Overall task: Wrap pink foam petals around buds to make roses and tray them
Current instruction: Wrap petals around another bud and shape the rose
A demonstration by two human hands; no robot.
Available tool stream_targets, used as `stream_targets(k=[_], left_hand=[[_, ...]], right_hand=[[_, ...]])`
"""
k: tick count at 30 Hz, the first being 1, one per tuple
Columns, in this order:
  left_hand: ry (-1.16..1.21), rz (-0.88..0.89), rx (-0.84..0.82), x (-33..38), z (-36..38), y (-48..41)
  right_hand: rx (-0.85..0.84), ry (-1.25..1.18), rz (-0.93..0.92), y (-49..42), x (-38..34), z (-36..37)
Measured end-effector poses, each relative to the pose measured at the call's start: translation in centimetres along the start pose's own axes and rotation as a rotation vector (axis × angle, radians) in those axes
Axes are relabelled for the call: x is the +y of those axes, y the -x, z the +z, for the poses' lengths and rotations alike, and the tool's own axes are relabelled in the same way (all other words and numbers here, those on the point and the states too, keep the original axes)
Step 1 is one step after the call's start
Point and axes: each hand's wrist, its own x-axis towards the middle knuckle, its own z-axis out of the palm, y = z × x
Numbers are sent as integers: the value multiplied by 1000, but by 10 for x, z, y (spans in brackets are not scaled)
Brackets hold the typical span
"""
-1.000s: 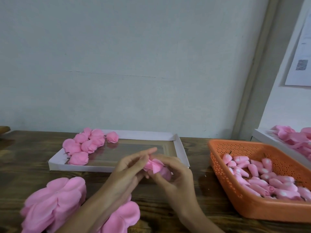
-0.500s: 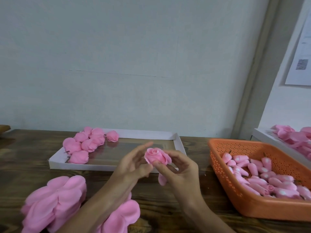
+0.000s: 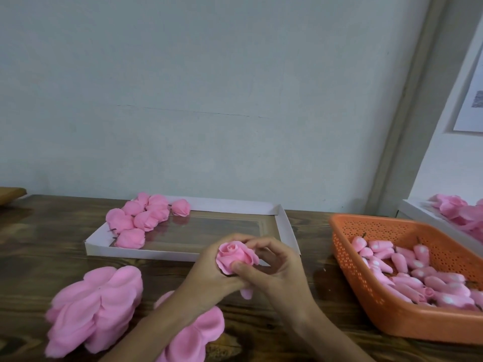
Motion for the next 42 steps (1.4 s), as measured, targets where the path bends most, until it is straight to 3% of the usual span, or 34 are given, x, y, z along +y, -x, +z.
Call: stream_targets(k=[8,18,21,24,27,29,34,39,42], left_hand=[[-11,-44,-157,7,-6,3],[-9,-36,45,2,0,-1],[76,-59,131,-1,-3,-3],[218,-89,116,-7,-7,-1],[230,-90,120,-9,-4,0],[183,-90,140,-9,-2,-1],[62,-78,134,-3,-2,-1],[29,-46,128,-1,3,0],[53,-74,133,0,4,1]], right_hand=[[23,-9,-37,-2,-4,-4],[129,-38,107,-3,-2,-1],[178,-76,187,-4,0,0],[206,-114,362,-6,2,-5],[183,-232,562,-9,5,-14],[235,-275,585,-12,5,-20],[313,-89,423,-11,2,-20],[204,4,102,-9,-5,-13],[130,-21,26,-7,-3,-9]])
